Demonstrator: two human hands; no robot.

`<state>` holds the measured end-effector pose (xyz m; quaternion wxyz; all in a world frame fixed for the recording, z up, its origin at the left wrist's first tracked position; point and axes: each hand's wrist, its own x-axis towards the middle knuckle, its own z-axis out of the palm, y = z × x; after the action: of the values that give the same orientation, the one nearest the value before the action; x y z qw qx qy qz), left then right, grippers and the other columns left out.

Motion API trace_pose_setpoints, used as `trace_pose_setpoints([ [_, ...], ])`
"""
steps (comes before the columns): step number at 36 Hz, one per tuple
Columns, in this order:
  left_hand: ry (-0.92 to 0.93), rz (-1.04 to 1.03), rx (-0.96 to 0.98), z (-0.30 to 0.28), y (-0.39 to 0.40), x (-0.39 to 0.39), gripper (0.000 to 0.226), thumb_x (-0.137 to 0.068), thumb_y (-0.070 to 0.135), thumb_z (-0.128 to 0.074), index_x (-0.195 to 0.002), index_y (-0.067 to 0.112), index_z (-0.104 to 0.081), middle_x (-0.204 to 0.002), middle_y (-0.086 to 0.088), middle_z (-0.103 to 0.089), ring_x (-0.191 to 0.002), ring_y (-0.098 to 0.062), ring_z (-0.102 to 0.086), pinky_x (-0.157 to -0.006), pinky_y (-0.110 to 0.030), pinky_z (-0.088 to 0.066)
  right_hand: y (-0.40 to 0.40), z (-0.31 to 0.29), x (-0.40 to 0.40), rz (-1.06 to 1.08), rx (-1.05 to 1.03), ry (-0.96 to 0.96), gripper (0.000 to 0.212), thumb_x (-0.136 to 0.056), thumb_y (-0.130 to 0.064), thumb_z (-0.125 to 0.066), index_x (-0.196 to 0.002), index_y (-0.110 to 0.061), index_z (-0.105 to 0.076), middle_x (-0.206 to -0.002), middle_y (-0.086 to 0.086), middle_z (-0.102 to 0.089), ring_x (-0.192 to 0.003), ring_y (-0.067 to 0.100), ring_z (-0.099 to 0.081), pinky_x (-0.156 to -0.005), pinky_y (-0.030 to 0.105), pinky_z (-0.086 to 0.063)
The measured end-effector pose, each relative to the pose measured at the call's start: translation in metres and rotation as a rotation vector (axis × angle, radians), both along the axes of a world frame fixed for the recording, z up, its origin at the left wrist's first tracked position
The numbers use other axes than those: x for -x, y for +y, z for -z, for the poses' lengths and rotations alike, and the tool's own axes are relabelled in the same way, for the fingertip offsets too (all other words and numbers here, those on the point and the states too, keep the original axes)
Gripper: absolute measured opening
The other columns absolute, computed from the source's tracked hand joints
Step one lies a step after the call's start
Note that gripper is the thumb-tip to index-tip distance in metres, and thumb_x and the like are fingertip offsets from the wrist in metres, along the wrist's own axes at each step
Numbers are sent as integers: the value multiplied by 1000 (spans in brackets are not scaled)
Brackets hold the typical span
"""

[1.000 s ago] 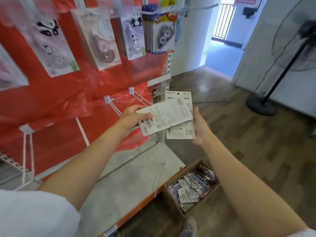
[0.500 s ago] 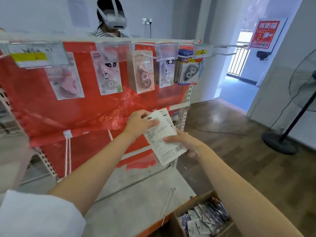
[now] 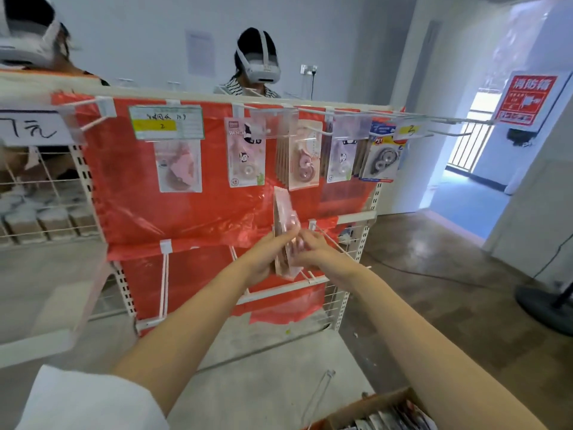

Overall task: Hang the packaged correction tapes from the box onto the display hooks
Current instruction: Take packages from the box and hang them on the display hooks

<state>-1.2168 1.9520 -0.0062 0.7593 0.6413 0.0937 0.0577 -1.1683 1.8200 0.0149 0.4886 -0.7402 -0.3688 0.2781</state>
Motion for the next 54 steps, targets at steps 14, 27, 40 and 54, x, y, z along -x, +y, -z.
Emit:
trace_pose_setpoints([
  [14, -130, -303, 147, -2, 20, 4, 16, -83, 0, -65, -93, 12, -66, -86, -7, -73, -82, -24, -69, -80, -39, -55, -9, 2, -7, 259, -138, 24, 22, -93, -28, -61, -111, -18, -54, -106, -7, -62, -98, 10, -60, -86, 26, -50],
  [27, -104, -312, 167, -2, 41, 9, 18, -93, 15, -58, -110, 8, -61, -102, -14, -69, -94, -28, -66, -89, -45, -52, -9, 6, -29, 656, -255, 51, 54, -79, -10, -74, -120, -8, -39, -109, 7, -55, -100, 24, -59, -87, 38, -51],
  [40, -84, -268, 98, -6, 40, 12, 14, -88, 17, -63, -99, 9, -65, -102, -15, -71, -98, -32, -67, -93, -47, -51, -4, 10, -27, 601, -229, 70, 47, -85, -6, -65, -127, -13, -43, -113, 5, -55, -105, 21, -55, -81, 32, -52],
  [54, -72, -339, -18, -2, 24, 14, 18, -88, 30, -66, -101, 21, -56, -107, -3, -69, -102, -20, -64, -94, -42, -50, 30, -4, 12, 320, -237, 180, 41, -90, -41, -63, -114, -19, -39, -102, -12, -54, -104, 13, -57, -66, 24, -49],
])
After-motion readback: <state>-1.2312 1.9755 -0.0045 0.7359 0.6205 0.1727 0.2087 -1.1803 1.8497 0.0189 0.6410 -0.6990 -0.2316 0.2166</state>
